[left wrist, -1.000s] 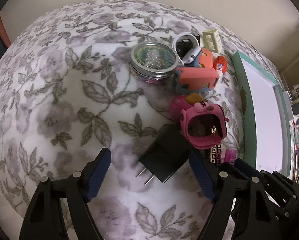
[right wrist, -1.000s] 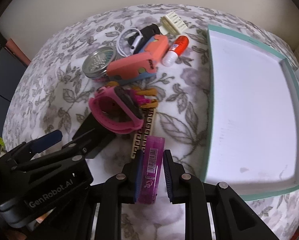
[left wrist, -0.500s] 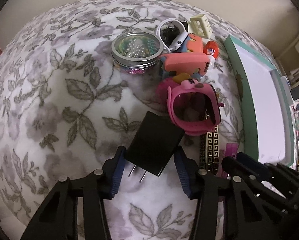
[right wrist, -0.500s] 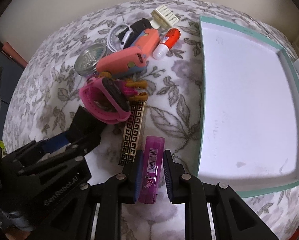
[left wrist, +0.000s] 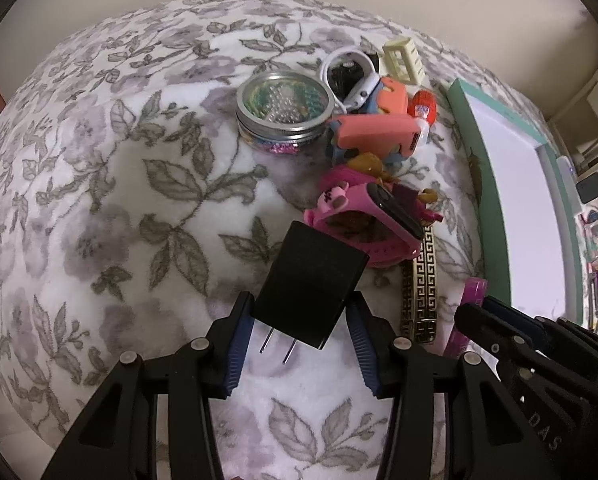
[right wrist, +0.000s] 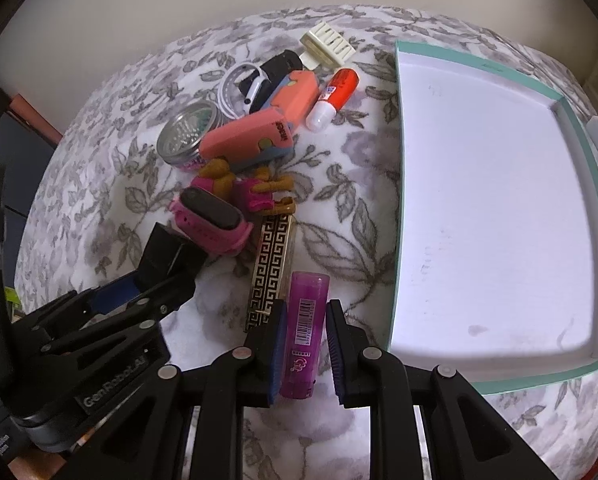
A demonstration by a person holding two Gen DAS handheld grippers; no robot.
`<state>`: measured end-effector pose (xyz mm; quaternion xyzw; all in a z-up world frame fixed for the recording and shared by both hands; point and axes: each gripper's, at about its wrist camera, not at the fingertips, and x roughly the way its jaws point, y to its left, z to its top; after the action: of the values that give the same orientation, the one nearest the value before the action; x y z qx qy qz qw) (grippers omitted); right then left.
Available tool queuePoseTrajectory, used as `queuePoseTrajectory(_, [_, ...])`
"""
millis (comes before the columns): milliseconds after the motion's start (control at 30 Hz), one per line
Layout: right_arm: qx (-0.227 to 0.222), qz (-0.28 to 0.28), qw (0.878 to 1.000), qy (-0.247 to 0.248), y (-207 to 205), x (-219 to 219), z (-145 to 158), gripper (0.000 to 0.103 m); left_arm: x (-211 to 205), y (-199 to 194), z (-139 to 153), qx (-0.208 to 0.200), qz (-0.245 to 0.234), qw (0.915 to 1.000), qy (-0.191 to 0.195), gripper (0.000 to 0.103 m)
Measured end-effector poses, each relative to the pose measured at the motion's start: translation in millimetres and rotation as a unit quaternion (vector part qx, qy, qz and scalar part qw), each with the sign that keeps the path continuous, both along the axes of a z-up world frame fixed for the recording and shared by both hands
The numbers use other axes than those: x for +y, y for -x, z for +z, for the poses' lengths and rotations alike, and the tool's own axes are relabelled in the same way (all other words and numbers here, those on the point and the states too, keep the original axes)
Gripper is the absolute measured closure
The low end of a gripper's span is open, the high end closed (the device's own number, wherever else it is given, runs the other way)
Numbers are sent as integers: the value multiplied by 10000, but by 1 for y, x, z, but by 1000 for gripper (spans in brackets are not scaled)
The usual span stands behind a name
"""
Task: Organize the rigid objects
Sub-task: 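Carry the charger with the left gripper while the right gripper carries the lighter into the tray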
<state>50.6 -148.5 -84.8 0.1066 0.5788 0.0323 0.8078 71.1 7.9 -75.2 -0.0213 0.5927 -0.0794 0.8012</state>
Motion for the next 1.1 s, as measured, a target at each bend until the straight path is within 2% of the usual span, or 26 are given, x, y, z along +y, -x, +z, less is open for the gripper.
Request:
queuePoseTrajectory(233, [-244,-94,9995,-180,3,-9,20,82,12,9,30,-384,138,9987,305,54])
queuePoseTrajectory(433, [-444,-263,9984,-222,0,-24,36,83,-1,2,51,-657,111,9974,277,54])
queuePoseTrajectory(600, [-709,-515,9960,-164,-5,-51,58,83,-35,-8,65,-780,-164,9967,143,54])
queuePoseTrajectory(733, [-901,-877,9917,-248,-8,-84,72,83,-67,-22,72,-813,-338,9960,180,54])
queuePoseTrajectory(900, [-921,-1213,9883,-113,-13,-119,75,83,-115,-33,74,-877,-696,9936,154,54])
queuePoseTrajectory(1100, [-817,-1769,9808,78,-17,-165,69,83,-161,-46,64,-850,-980,9914,153,54])
